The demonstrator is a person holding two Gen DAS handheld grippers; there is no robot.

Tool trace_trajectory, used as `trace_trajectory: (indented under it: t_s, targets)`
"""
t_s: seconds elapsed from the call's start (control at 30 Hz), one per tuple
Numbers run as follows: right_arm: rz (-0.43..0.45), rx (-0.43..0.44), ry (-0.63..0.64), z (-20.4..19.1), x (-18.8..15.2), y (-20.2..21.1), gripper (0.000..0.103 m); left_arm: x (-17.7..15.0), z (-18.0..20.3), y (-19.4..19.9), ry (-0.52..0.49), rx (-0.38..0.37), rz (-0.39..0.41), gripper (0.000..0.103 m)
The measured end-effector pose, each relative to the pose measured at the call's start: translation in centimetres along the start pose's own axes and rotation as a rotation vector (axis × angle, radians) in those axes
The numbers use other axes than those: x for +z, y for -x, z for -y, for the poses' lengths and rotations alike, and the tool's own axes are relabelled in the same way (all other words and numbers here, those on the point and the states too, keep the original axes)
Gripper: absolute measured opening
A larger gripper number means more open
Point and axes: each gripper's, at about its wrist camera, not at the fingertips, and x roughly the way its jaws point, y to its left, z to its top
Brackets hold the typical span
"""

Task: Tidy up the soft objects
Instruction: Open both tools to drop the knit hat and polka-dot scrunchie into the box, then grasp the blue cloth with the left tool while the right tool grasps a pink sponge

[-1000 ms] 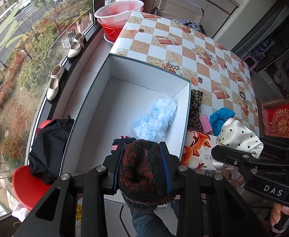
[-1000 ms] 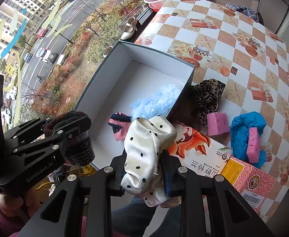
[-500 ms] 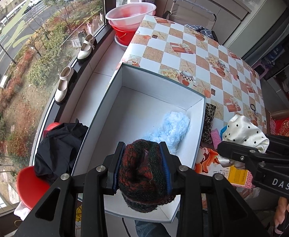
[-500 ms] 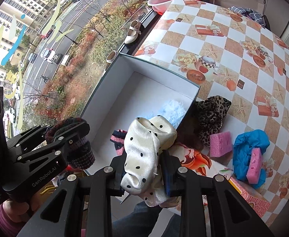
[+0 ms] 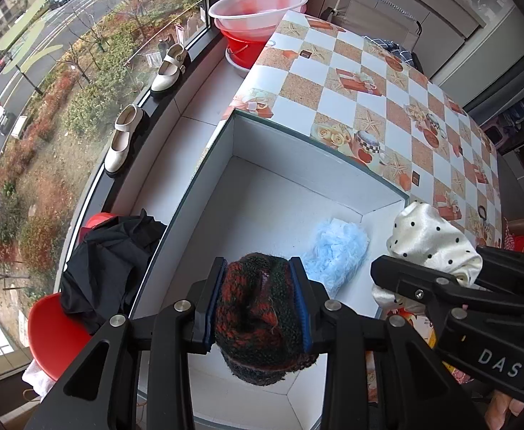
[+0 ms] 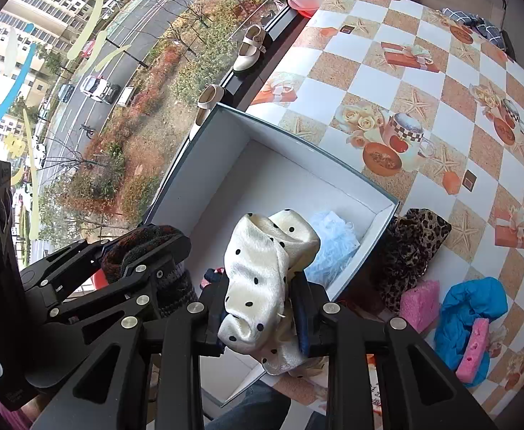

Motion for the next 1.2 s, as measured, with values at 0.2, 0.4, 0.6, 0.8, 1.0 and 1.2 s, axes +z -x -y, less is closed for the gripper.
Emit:
trace_trajectory:
  t_s: [0.2,0.4,0.6,0.8,1.0,1.2]
  targets:
    - [-0.015,0.0,-0.014,0.7,1.1,-0.7,0.029,0.5,0.2,-1.2,0.013,0.015,-0.018,0.038]
    - [-0.019,0.008,-0.003,0.4,1.6,-0.8,0.029,0.5,0.7,-1.4,-0.012,0.027,-0.006,0.048]
    - [0.003,0.015,-0.003,0.5,1.9,-0.5,0.057,0.6,1.3,-1.1,-0.04,0.025,0.009,0.083]
    - [0.038,-0.011,-0.027,0.8,2.1,0.5,0.093,0.5,1.2,-1.2,-0.017,0.013,0.006,0.102]
    - [0.054,0.004,-0.094,1.8,1.9,2.0,0.093,0.7,0.8,-0.4,0.024,-0.041,-0.005,0.102]
    - [0.077,0.06,-0.186,3.8,0.8,5.2,0.093,0.2,2.5,2.1,-0.045,-0.146,-0.015,0.102]
